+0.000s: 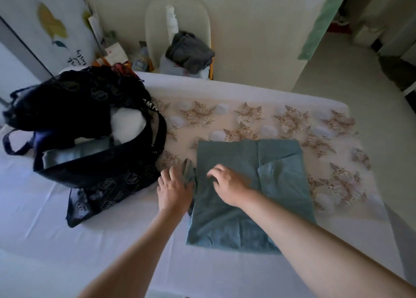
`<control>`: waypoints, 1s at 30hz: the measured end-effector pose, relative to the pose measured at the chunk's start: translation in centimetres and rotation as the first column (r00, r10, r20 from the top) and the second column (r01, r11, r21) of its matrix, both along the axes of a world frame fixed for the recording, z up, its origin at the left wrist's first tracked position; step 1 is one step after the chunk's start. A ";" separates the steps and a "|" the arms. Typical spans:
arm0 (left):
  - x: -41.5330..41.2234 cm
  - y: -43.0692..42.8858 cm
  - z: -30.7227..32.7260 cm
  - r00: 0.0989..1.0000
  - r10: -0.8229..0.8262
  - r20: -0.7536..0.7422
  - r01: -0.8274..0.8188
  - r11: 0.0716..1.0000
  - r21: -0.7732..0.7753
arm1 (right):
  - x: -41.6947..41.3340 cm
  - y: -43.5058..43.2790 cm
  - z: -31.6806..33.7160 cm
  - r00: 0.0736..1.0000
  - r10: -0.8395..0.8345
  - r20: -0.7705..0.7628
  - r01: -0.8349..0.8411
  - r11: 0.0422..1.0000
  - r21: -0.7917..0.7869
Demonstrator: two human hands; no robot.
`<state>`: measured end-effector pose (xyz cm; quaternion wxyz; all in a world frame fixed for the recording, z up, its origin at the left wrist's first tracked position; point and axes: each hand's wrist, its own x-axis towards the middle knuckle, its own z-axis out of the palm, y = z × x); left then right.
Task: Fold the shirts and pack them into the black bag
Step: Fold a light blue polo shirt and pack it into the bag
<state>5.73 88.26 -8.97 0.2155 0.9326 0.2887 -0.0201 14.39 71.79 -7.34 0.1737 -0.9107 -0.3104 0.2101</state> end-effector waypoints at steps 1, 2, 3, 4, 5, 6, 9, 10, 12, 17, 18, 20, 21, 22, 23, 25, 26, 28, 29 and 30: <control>-0.4 0.4 -0.1 0.998 0.033 -0.046 -0.035 0.998 -0.049 | 0.5 1.3 0.1 0.999 0.012 -0.032 -0.012 1.000 0.000; -0.8 0.6 -0.2 0.995 0.037 -0.094 -0.043 0.997 -0.062 | 1.0 2.5 0.2 0.999 0.026 -0.047 -0.026 1.000 -0.003; -1.1 0.8 -0.4 0.991 0.019 -0.135 -0.027 0.998 -0.053 | 1.7 3.6 0.4 0.998 0.037 -0.045 -0.037 0.999 -0.010; -1.4 0.9 -0.5 0.985 -0.012 -0.170 0.004 0.999 -0.045 | 2.4 4.7 0.6 0.998 0.048 -0.035 -0.049 0.998 -0.026; -1.5 0.9 -0.5 0.979 -0.042 -0.198 0.033 0.998 -0.049 | 3.0 5.7 0.6 0.998 0.062 -0.032 -0.064 0.997 -0.052; -1.5 1.0 -0.6 0.973 -0.056 -0.224 0.040 0.996 -0.075 | 3.5 6.6 0.5 0.996 0.080 -0.044 -0.084 0.993 -0.083; -1.3 1.7 -0.7 0.968 0.014 -0.251 -0.073 0.971 -0.227 | 3.9 8.9 -0.4 0.985 0.133 -0.113 -0.149 0.976 -0.157; -1.4 2.2 -0.5 0.968 0.051 -0.246 -0.114 0.962 -0.249 | 3.9 9.5 -0.8 0.984 0.134 -0.116 -0.151 0.978 -0.146; -2.3 3.2 -0.2 0.954 0.117 -0.277 -0.185 0.955 -0.230 | 3.9 10.2 -1.3 0.989 0.111 -0.102 -0.119 0.989 -0.083; -5.1 4.4 -0.3 0.903 0.065 -0.425 -0.124 0.986 -0.114 | 3.3 11.1 -1.9 0.981 0.184 -0.069 -0.191 0.973 -0.127; -5.0 4.4 -0.1 0.905 0.057 -0.421 -0.111 0.988 -0.104 | 3.0 11.3 -1.8 0.978 0.198 -0.072 -0.206 0.970 -0.128; -4.7 4.2 0.2 0.912 0.052 -0.408 -0.101 0.990 -0.100 | 2.4 11.8 -1.5 0.972 0.220 -0.076 -0.229 0.963 -0.145; -4.6 4.1 0.3 0.918 0.050 -0.393 -0.097 0.990 -0.101 | 2.2 12.1 -1.4 0.970 0.234 -0.064 -0.242 0.954 -0.179; -4.6 3.9 0.3 0.926 0.048 -0.373 -0.092 0.991 -0.101 | 2.0 12.3 -1.4 0.968 0.249 -0.038 -0.251 0.943 -0.219; -4.6 3.8 0.2 0.938 0.051 -0.342 -0.089 0.991 -0.097 | 1.9 12.5 -1.3 0.967 0.253 -0.018 -0.250 0.937 -0.245; -4.6 4.0 -0.1 0.973 0.069 -0.221 -0.096 0.989 -0.113 | 1.9 12.4 -0.5 0.978 0.206 -0.039 -0.209 0.958 -0.195; -4.3 4.1 -0.1 0.988 0.078 -0.137 -0.100 0.982 -0.161 | 2.0 12.2 0.1 0.982 0.173 -0.070 -0.181 0.973 -0.143; -3.5 4.2 0.3 0.995 0.096 -0.006 -0.092 0.933 -0.347 | 2.6 11.5 1.6 0.987 0.100 -0.128 -0.105 0.994 -0.029; -3.0 4.1 0.5 0.995 0.095 0.014 -0.079 0.891 -0.446 | 2.9 11.0 2.2 0.985 0.069 -0.157 -0.067 0.998 0.019; -2.6 4.1 0.8 0.997 0.078 -0.002 -0.068 0.851 -0.521 | 3.3 10.4 2.7 0.982 0.048 -0.184 -0.037 0.997 0.063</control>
